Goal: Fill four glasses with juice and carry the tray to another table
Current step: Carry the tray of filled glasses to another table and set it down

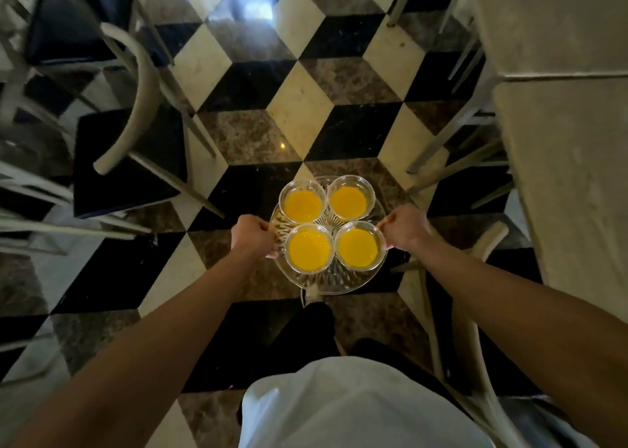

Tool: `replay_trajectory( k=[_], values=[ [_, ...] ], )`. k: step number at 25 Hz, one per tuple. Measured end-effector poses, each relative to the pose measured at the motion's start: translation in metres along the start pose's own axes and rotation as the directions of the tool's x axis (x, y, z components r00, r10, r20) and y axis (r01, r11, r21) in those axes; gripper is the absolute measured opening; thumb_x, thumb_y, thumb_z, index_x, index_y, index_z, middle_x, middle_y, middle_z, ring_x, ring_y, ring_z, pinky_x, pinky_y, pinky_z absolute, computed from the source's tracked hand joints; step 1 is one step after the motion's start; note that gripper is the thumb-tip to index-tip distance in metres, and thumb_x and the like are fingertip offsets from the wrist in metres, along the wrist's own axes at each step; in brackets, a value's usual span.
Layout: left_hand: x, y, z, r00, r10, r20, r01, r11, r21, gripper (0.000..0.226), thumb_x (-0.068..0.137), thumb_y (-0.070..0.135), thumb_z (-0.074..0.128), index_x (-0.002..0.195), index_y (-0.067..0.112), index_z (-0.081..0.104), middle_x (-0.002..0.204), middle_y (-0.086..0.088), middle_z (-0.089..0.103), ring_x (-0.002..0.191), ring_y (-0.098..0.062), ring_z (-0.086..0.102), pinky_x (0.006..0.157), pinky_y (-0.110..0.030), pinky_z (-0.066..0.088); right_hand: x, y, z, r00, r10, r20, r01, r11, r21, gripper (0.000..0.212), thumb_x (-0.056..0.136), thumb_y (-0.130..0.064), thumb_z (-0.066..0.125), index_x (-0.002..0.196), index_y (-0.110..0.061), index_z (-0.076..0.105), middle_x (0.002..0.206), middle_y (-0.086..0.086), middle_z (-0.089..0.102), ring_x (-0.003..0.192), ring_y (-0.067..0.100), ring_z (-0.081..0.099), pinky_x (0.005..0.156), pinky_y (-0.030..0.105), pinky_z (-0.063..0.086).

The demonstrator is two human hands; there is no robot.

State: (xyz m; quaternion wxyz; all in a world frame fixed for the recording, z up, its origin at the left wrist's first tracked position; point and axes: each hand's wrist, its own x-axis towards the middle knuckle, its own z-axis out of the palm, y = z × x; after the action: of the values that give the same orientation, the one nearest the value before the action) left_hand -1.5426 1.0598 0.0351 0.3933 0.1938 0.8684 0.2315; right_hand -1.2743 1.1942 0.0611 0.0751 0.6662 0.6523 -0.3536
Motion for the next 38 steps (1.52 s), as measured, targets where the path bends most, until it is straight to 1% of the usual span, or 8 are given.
replay_trajectory(
  k=[2,4,10,18,24,30,34,38],
  values=[
    [0.022,0.021,-0.006,1.000,0.023,0.013,-0.023,0.999,0.031,0.016,0.092,-0.001,0.064,0.078,0.000,0.070,0.078,-0.020,0.075,0.071,-0.030,0.078,0.070,-0.049,0.068,0.019,-0.016,-0.011,1.000,-0.002,0.006,0.002,1.000,0.014,0.013,0.077,-0.012,0.084,0.069,-0.011,0.074,0.071,0.006,0.073,0.070,0.019,0.072,0.064,0.031,0.061],
    [0.047,0.044,-0.011,0.999,0.040,0.020,-0.041,0.998,0.041,0.021,0.091,-0.002,0.065,0.071,0.004,0.068,0.075,-0.019,0.074,0.072,-0.032,0.078,0.070,-0.050,0.067,0.041,-0.032,-0.021,0.999,0.014,-0.033,-0.012,0.999,0.038,0.020,0.081,-0.013,0.081,0.064,-0.011,0.071,0.061,0.003,0.067,0.059,0.013,0.066,0.054,0.027,0.056],
    [0.108,0.109,-0.014,0.998,0.036,0.047,-0.040,0.996,0.079,0.017,0.091,-0.003,0.069,0.077,0.007,0.070,0.085,-0.020,0.076,0.082,-0.035,0.078,0.075,-0.052,0.067,0.103,-0.067,-0.048,0.998,0.027,-0.051,-0.022,0.995,0.096,0.014,0.085,-0.017,0.075,0.077,-0.007,0.081,0.066,0.006,0.075,0.064,0.014,0.072,0.065,0.028,0.061],
    [0.199,0.201,0.000,0.996,0.005,0.084,-0.006,1.000,0.016,0.015,0.091,-0.001,0.064,0.083,-0.010,0.072,0.076,-0.027,0.076,0.074,-0.042,0.077,0.072,-0.059,0.065,0.208,-0.116,-0.112,0.999,0.024,-0.031,-0.022,0.996,0.091,0.035,0.088,-0.015,0.074,0.056,-0.014,0.060,0.054,0.000,0.060,0.052,0.011,0.063,0.048,0.020,0.043],
    [0.258,0.288,0.017,0.994,-0.030,0.104,0.030,1.000,-0.004,0.017,0.092,-0.007,0.060,0.078,-0.005,0.068,0.065,-0.020,0.070,0.055,-0.030,0.071,0.069,-0.056,0.066,0.297,-0.146,-0.168,0.999,0.045,-0.028,-0.042,0.995,0.089,0.042,0.089,-0.016,0.075,0.051,-0.016,0.059,0.050,-0.002,0.057,0.048,0.003,0.054,0.045,0.018,0.035],
    [0.311,0.372,0.026,0.997,0.011,0.082,-0.017,0.997,0.070,0.015,0.090,-0.003,0.068,0.076,0.001,0.071,0.073,-0.018,0.076,0.066,-0.027,0.078,0.069,-0.049,0.067,0.364,-0.173,-0.226,0.998,0.042,-0.036,-0.041,0.999,0.032,0.049,0.088,-0.017,0.075,0.046,-0.018,0.050,0.044,-0.005,0.046,0.040,0.002,0.041,0.037,0.016,0.025],
    [0.355,0.425,0.029,0.994,0.024,0.108,-0.034,0.995,0.098,0.012,0.090,-0.005,0.067,0.081,0.002,0.069,0.083,-0.019,0.077,0.073,-0.029,0.078,0.066,-0.042,0.067,0.420,-0.188,-0.250,0.996,0.041,-0.083,-0.034,0.997,0.075,0.048,0.088,-0.019,0.077,0.047,-0.020,0.051,0.046,-0.004,0.051,0.042,0.003,0.047,0.041,0.019,0.032],
    [0.405,0.473,0.033,0.992,0.054,0.117,-0.064,0.994,0.086,0.010,0.090,-0.006,0.066,0.084,0.001,0.068,0.081,-0.017,0.074,0.074,-0.030,0.076,0.075,-0.052,0.067,0.466,-0.209,-0.273,0.994,0.048,-0.094,-0.040,0.995,0.087,0.039,0.090,-0.013,0.072,0.054,-0.017,0.057,0.052,-0.003,0.054,0.047,0.003,0.050,0.044,0.018,0.036]
  ],
)
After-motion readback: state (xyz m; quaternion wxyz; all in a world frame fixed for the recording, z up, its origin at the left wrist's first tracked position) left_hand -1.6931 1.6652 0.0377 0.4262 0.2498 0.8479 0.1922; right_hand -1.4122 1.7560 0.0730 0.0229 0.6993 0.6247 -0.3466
